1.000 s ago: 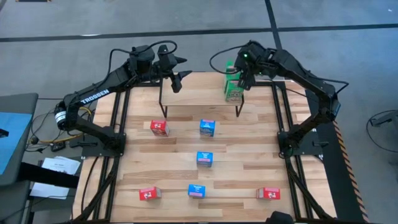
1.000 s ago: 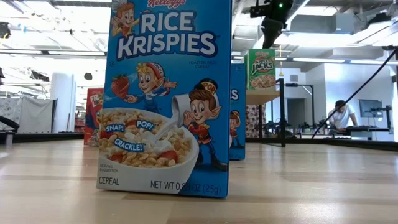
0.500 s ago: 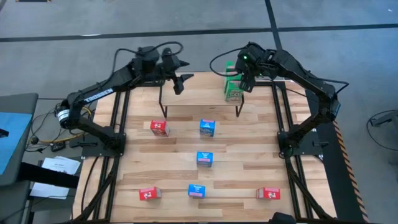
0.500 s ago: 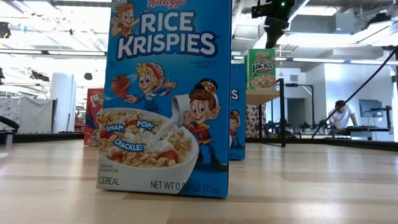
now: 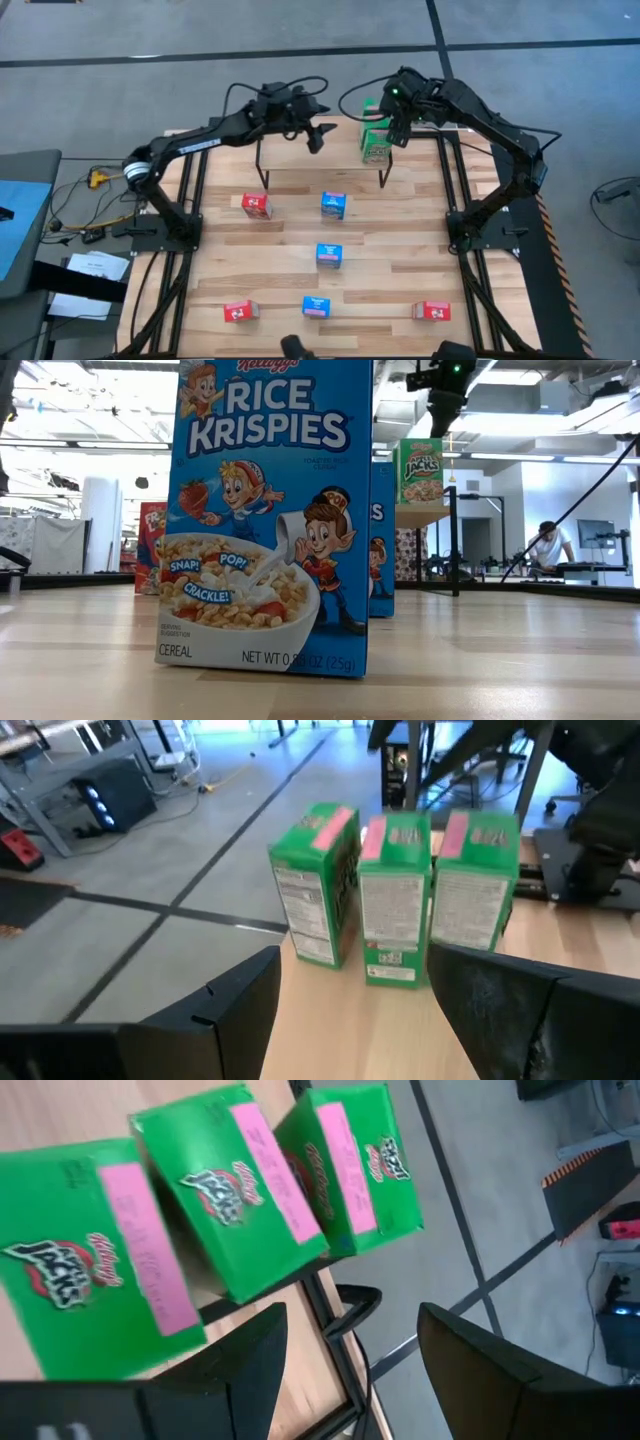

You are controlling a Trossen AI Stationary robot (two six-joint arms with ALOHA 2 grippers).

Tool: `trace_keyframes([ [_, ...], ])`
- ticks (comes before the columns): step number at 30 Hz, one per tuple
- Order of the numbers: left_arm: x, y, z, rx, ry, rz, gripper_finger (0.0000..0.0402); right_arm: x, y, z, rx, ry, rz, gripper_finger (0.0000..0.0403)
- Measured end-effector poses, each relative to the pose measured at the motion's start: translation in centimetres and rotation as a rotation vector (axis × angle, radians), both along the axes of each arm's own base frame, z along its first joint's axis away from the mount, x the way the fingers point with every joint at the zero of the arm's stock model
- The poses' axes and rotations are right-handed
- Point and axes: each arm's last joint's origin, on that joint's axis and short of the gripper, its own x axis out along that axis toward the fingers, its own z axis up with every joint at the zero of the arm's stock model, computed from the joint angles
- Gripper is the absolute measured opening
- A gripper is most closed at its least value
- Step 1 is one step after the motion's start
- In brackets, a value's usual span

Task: Stack cereal on shelf
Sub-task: Adjust the green cereal boxes on the shelf

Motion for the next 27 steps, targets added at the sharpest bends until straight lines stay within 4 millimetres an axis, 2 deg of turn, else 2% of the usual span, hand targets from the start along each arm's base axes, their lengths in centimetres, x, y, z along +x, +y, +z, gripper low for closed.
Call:
trace_keyframes([
  [9,1.9,1.0,-2.5,-0.021,0.001,-0.027,0.0242,0.3,-0.1,0.2,-0.023,-0.034,0.003,0.0250],
  [18,1.9,1.2,-2.2,0.005,-0.030,-0.034,0.0242,1.6,0.1,1.0,-0.087,-0.142,0.035,0.0250],
  [27,3.3,2.1,-4.2,-0.035,-0.064,-0.057,0.0242,2.6,0.9,1.3,-0.117,-0.194,0.074,0.0250],
])
